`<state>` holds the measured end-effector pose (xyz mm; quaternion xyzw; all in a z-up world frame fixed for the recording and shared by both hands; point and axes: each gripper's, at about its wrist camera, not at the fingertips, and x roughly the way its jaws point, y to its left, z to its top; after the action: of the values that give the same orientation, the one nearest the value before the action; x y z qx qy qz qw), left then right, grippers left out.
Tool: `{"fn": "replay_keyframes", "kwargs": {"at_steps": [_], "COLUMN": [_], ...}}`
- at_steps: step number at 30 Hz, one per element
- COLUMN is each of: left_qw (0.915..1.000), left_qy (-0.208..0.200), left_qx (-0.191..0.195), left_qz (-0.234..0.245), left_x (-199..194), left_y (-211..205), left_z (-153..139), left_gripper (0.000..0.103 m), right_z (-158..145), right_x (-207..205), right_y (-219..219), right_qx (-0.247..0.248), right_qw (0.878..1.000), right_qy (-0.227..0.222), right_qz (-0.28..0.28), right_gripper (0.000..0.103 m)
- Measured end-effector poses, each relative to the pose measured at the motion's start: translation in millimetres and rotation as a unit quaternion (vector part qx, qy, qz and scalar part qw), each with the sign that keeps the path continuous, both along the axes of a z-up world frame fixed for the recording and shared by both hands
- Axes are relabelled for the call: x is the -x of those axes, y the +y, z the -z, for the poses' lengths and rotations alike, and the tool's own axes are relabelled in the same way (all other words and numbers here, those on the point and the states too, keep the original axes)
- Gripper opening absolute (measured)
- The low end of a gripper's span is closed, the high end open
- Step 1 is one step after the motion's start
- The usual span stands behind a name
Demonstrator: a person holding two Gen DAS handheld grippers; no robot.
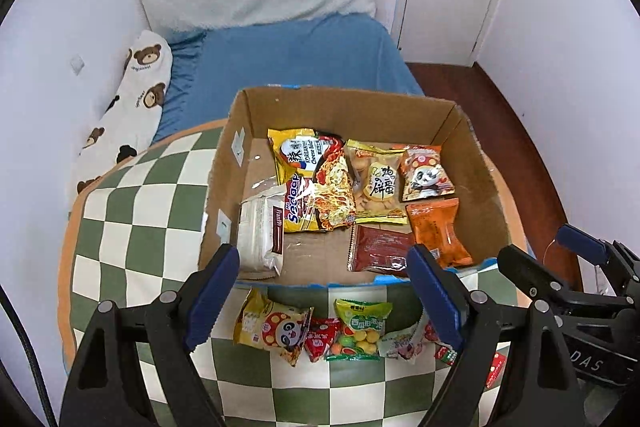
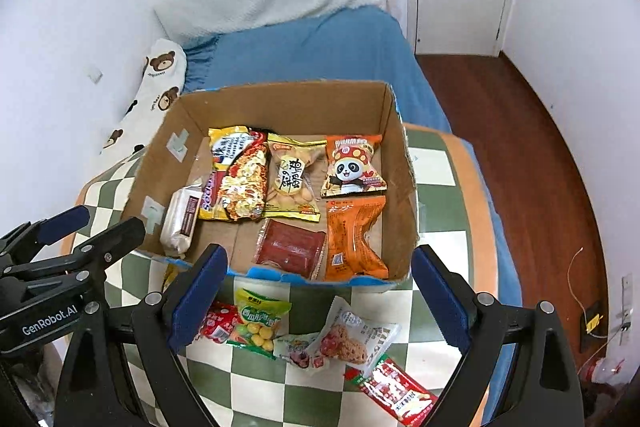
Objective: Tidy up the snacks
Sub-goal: 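Move both tools down toward the snacks on the blanket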
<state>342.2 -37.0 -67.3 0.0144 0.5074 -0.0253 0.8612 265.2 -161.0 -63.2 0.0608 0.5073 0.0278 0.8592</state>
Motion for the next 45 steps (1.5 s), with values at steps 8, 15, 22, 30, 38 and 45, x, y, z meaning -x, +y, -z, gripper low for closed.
{"fn": "replay_keyframes", "kwargs": {"at_steps": [8, 15, 22, 30, 38, 45], "left_qw": [0.9995, 0.9993, 0.9994, 0.9891, 0.9764, 0.9714], "left_qy": [-0.032, -0.035, 0.022, 0.112, 0.155, 0.170], "left_qx": [0.005, 0.000, -0.015, -0.076, -0.108, -0.092], "left_qz": [0.001, -0.012, -0.021, -0.059, -0.105, -0.137], "left_x": [31, 42, 46, 61, 79, 71], "left_y": [0, 3, 2, 23, 63, 90], "left_z": [-23, -16, 39, 135, 175, 180], "left_gripper": [0.086, 0.103, 0.103, 0.103, 0.103, 0.103], "right_z": [-35, -39, 27, 146, 204, 220], "right_x": [36, 54, 57, 39, 19, 35], "right_y": [3, 0, -24, -17, -7, -47], "right_qx": [-0.005, -0.022, -0.037, 0.029, 0.067, -0.105], "right_qw": [0.999, 0.999, 0.999, 0.986, 0.971, 0.969], "right_qy": [-0.040, -0.041, 0.038, 0.135, 0.161, 0.222], "right_qz": [0.005, 0.012, 0.013, -0.098, -0.162, 0.027], "right_gripper": [0.095, 0.098, 0.099, 0.099, 0.079, 0.064]}}
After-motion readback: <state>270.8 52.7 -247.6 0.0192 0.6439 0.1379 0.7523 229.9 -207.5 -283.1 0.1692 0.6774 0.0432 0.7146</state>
